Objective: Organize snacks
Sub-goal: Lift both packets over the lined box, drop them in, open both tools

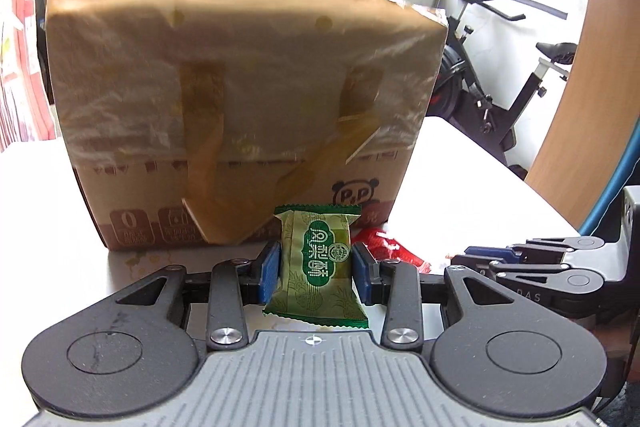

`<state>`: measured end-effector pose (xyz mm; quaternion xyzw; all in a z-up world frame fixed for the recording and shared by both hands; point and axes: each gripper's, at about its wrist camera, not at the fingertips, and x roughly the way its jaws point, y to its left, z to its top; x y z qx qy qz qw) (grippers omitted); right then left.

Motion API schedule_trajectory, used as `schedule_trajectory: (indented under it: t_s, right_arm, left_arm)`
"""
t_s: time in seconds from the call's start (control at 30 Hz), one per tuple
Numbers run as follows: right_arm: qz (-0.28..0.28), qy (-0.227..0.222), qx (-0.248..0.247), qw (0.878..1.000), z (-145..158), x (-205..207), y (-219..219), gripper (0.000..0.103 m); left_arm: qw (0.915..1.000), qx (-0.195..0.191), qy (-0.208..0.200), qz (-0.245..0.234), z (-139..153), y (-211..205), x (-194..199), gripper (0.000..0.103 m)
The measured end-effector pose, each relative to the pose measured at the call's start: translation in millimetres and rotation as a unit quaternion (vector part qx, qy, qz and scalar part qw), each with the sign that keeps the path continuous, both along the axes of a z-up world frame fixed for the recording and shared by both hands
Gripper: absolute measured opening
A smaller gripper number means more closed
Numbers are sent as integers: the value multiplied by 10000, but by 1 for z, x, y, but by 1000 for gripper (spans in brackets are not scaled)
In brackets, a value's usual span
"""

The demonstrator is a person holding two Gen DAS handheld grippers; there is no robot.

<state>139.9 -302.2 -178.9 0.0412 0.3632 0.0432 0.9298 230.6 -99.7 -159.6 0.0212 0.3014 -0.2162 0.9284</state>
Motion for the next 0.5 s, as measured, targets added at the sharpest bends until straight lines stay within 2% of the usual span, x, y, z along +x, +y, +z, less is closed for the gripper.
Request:
schedule_trajectory:
  t_s: [0.03,0.1,0.13,0.23,0.33,0.43,0.5]
  right_arm:
    - [6,-25,13,10000,4,-1,0,21]
    - [41,-148,69,9999,15,-2,0,5]
    - [61,-228,88,9997,23,-1,0,1]
    - [153,-709,63,9973,58,5,3,1]
    - [337,-871,-239,9953,78,19,11,1]
    - [338,-768,-312,9960,79,28,11,2]
    - [316,-489,-334,9977,65,30,9,5]
  left_arm:
    - [9999,-62,-128,-35,10,4,-1,40]
    - [9988,-194,-436,-68,30,10,-2,40]
    - [9978,-271,-595,-98,41,14,-1,40]
    - [9946,-346,-973,-94,71,22,3,40]
    - [9926,-407,-1140,96,88,32,11,40]
    - [9917,-547,-1133,259,91,43,10,40]
    - [9926,-588,-1016,322,87,47,10,40]
